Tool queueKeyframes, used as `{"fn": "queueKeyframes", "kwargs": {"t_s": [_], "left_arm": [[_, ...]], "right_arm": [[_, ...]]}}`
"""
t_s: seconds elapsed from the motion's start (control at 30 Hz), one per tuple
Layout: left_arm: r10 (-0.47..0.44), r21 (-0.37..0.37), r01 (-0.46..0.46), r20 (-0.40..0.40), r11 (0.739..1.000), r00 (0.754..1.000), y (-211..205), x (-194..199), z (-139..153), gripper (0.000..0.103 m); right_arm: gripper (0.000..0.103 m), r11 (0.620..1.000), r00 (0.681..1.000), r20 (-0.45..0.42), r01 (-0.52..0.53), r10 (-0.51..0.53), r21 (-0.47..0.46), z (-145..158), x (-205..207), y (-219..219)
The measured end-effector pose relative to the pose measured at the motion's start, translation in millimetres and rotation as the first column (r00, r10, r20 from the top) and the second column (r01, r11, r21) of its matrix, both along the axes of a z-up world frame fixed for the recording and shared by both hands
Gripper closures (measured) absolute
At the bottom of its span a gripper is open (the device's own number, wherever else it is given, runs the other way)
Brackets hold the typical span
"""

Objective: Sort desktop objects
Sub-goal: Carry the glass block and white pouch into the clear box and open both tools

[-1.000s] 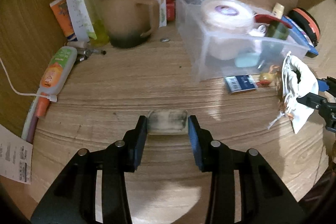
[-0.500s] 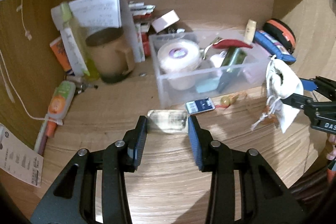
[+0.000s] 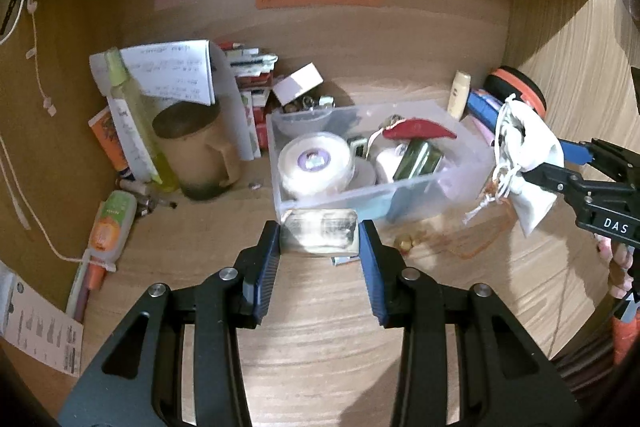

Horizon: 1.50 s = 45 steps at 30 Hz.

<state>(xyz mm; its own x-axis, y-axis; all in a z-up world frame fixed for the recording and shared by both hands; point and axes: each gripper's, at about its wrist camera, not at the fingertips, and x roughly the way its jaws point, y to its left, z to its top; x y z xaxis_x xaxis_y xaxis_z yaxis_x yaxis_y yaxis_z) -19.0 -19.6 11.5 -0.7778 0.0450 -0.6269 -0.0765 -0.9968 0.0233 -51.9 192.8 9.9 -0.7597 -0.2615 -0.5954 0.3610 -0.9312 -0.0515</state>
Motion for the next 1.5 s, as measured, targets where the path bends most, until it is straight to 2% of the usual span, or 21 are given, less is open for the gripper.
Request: {"fn": "queueKeyframes", "kwargs": {"t_s": [0.37,0.67,0.87,1.1,1.17,1.27,1.5], "left_arm": [[-0.042,0.023,0.044,-0.045,0.999,0.998,9,-28,23,0.064],[-0.090,0.053,0.091,-0.024,0.994,0.996,23,-76,26,0.064],[-0.115,0.082,0.111,0.035,0.990,0.993,32,-116,15,0.064],[-0.096,0.071,0.089,0.112,0.994,0.989,40,-159,-4,0.064],[-0.095,0.072,0.086,0.130,0.994,0.987,42,-167,-9,0.064],[-0.093,0.072,0.083,0.145,0.994,0.985,44,-177,-19,0.064],[-0.091,0.034,0.086,0.160,0.996,0.983,49,-187,-34,0.064]], "right_arm": [[0.047,0.999,0.999,-0.039,0.023,-0.022,0.025,8,-29,-5],[0.047,0.999,0.998,-0.050,0.023,-0.022,0.026,9,-63,-12],[0.047,1.000,1.000,-0.020,0.018,-0.017,0.024,0,-96,-17],[0.049,0.999,1.000,0.016,-0.005,0.004,0.032,-22,-119,-26],[0.060,0.999,1.000,0.030,-0.008,0.007,0.032,-28,-123,-27],[0.060,0.999,0.998,0.050,-0.028,0.027,0.021,-35,-126,-26],[0.060,0.997,0.999,0.023,-0.034,0.032,0.067,-39,-123,-31]]}}
